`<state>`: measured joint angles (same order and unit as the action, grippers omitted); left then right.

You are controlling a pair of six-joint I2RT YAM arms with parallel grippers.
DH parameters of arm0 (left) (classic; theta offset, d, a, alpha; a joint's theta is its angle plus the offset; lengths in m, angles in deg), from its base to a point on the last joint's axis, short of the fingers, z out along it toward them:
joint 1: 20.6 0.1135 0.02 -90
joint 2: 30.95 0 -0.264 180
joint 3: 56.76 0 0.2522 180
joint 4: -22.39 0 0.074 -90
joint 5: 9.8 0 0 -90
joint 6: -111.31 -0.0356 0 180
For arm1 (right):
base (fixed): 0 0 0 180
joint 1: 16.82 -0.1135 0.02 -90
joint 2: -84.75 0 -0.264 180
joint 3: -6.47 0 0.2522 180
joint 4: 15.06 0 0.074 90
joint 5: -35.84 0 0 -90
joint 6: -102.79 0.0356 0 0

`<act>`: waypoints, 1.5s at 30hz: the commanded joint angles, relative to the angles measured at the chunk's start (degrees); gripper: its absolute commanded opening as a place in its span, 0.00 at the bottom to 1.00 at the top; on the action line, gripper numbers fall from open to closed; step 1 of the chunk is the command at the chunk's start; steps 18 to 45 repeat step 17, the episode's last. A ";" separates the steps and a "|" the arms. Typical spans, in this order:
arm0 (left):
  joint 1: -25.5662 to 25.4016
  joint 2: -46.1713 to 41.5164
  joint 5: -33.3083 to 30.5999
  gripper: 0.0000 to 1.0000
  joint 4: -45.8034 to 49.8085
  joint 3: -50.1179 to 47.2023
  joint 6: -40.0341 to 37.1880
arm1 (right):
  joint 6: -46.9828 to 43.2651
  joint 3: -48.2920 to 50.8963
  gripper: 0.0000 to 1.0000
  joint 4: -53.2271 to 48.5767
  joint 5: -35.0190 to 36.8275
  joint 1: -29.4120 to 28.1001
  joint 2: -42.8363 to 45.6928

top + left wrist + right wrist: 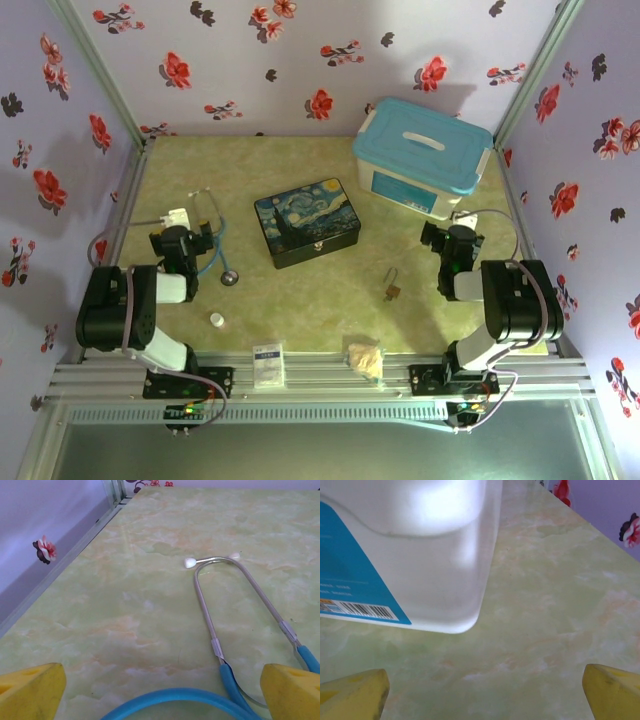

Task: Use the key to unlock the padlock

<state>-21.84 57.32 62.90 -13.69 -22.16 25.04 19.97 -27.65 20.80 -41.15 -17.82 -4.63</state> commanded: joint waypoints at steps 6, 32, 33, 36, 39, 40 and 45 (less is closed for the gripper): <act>-0.19 0.45 0.66 1.00 -3.73 0.58 -0.39 | -1.49 -1.29 0.99 2.43 -0.64 0.20 -0.10; -0.25 0.47 0.63 1.00 -3.77 0.60 -0.45 | -2.28 -2.29 0.99 0.28 -4.77 0.56 0.15; -0.25 0.47 0.63 1.00 -3.77 0.60 -0.45 | -2.28 -2.29 0.99 0.28 -4.77 0.56 0.15; -0.25 0.47 0.63 1.00 -3.77 0.60 -0.45 | -2.28 -2.29 0.99 0.28 -4.77 0.56 0.15; -0.25 0.47 0.63 1.00 -3.77 0.60 -0.45 | -2.28 -2.29 0.99 0.28 -4.77 0.56 0.15; -0.25 0.47 0.63 1.00 -3.77 0.60 -0.45 | -2.28 -2.29 0.99 0.28 -4.77 0.56 0.15; -0.25 0.47 0.63 1.00 -3.77 0.60 -0.45 | -2.28 -2.29 0.99 0.28 -4.77 0.56 0.15</act>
